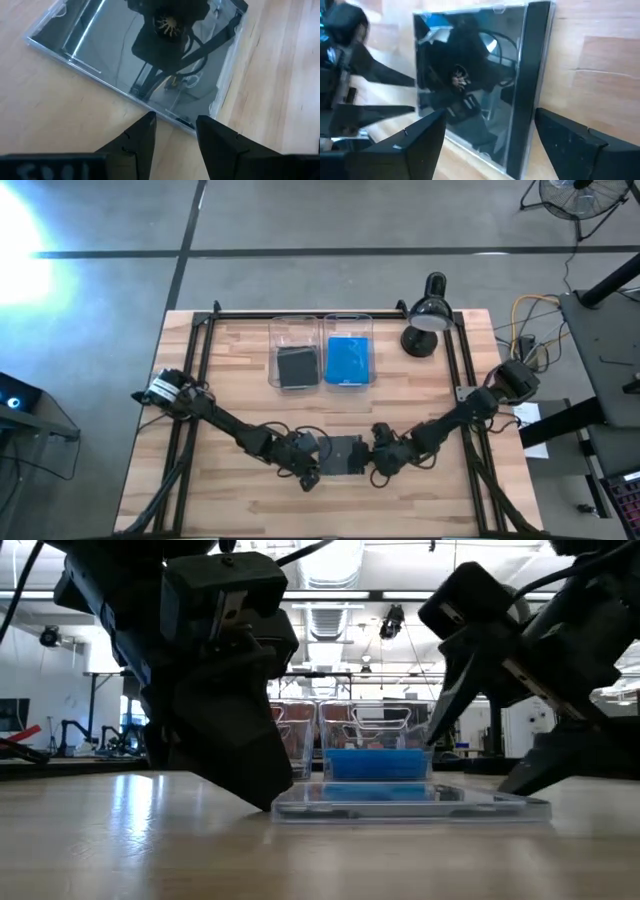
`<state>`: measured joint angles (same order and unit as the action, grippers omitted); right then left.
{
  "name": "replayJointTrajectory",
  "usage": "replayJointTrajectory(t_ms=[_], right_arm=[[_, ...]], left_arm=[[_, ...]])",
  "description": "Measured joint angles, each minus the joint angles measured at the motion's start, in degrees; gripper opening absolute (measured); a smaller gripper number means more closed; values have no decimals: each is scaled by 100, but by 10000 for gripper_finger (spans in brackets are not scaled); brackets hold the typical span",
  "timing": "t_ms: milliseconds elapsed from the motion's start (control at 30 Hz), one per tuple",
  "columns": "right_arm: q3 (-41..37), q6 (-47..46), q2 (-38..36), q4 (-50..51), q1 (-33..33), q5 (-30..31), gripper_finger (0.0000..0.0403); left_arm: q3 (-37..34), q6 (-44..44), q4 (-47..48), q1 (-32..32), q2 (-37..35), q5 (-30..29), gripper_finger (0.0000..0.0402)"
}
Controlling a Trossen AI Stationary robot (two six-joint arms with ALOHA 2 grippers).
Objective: Pick & place jewel cases by type
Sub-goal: Put the black CD case into the left transparent bin
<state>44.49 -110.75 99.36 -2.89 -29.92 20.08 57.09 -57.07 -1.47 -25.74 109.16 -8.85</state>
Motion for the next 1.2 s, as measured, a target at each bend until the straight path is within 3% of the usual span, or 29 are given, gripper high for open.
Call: replayJointTrajectory(t_ms=[167,400,833,1033,1200], right_arm=[[-11,857,135,-756,317,-618,291],[229,1674,-35,-1325,402,-582,288],[923,2454,261,-1259,373,-879,287],[1061,2918,200,-1279,393,-679,280],[1182,2913,41,-170,418,-765,275]], left_arm=[[-165,-47,112,-24,9,139,128],[-607,-473,135,-212,2,291,128],[-767,-653,-98,-286,-13,106,129],[-772,-654,-81,-341,-13,26,129],[-766,-695,-58,-396,-13,-31,128]])
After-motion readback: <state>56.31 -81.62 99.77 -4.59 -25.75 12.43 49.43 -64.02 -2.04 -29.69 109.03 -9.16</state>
